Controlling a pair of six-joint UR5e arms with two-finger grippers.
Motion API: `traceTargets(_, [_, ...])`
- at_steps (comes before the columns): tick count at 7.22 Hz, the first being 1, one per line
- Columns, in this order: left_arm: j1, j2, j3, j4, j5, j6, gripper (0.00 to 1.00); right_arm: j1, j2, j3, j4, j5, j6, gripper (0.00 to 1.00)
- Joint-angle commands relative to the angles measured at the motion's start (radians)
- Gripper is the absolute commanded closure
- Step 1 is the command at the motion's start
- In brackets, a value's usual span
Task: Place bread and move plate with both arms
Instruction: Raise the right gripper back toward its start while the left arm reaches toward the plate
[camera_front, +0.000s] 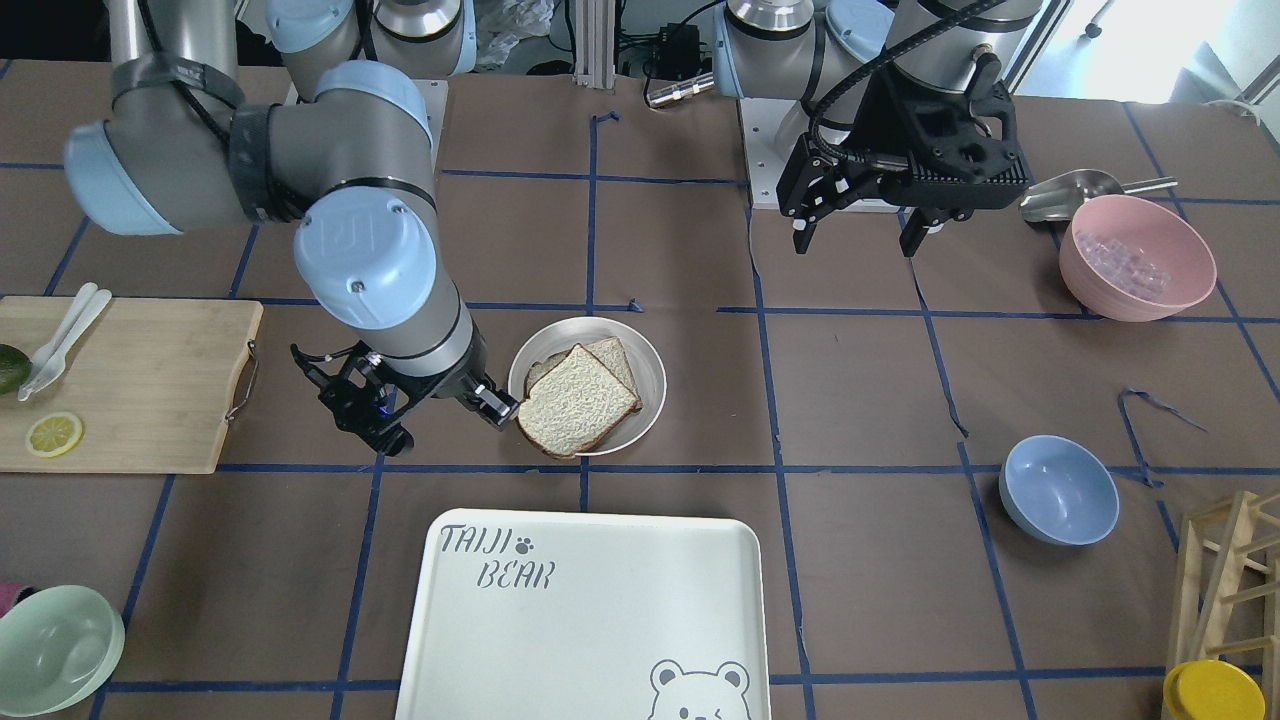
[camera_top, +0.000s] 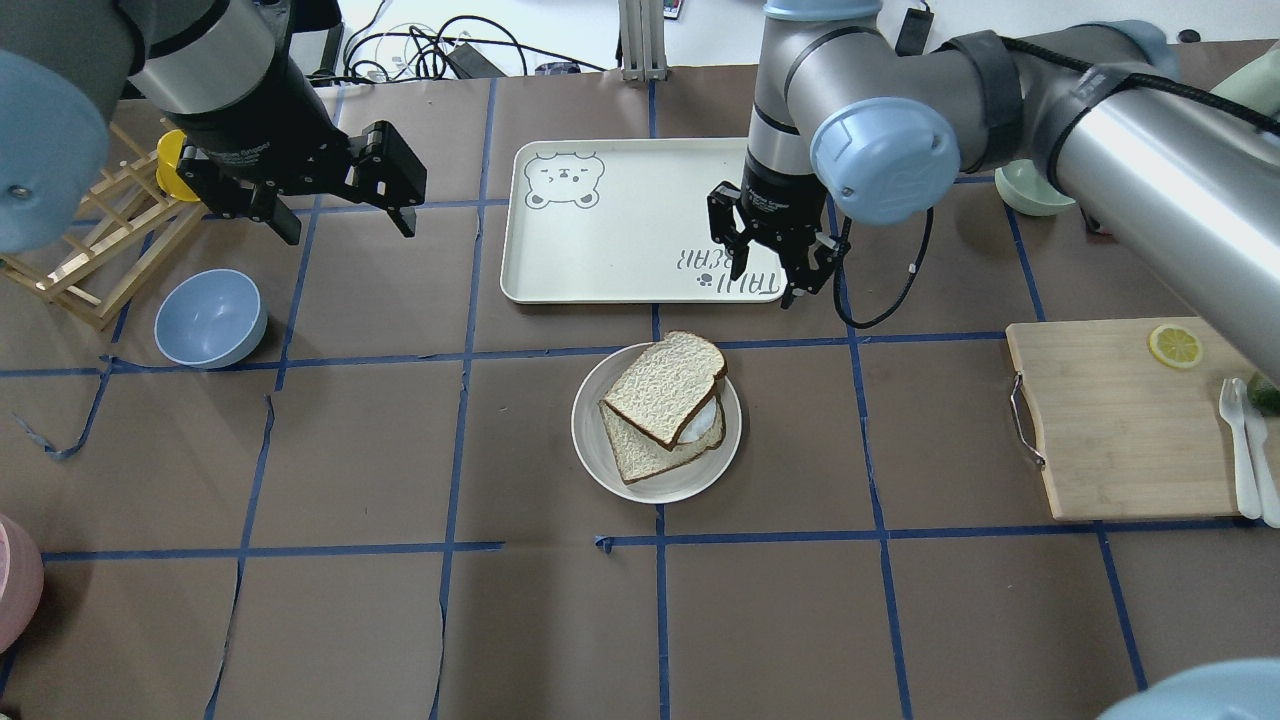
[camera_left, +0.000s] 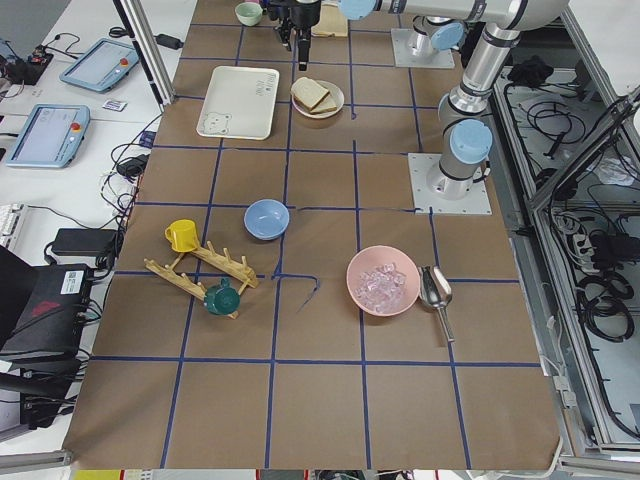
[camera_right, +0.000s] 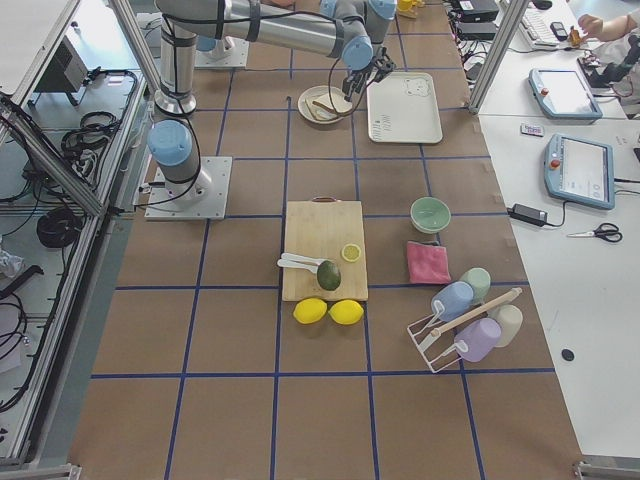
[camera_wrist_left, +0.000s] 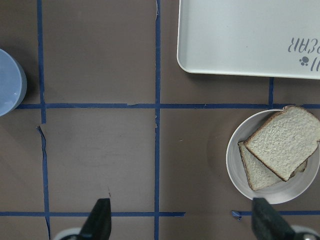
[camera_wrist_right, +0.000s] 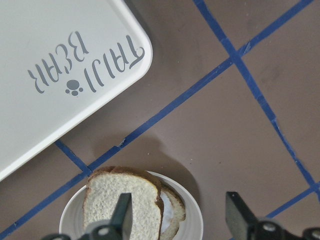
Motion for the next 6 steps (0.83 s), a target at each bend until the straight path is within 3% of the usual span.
traceTargets(1, [-0.001,-0.008,-0.004,0.024,-0.001,-0.002,0.00,-0.051,-0.094,0.006,0.049,-0.044,-0.309,0.00])
traceTargets(3, [-0.001,-0.008,-0.004,0.024,-0.001,-0.005,0.00,-0.061,-0.140,0.001,0.085,-0.120,-0.491,0.00])
traceTargets(6, [-0.001,-0.078,-0.019,0.025,-0.007,-0.027,0.00,-0.062,-0.201,0.004,0.128,-0.105,-0.734,0.00])
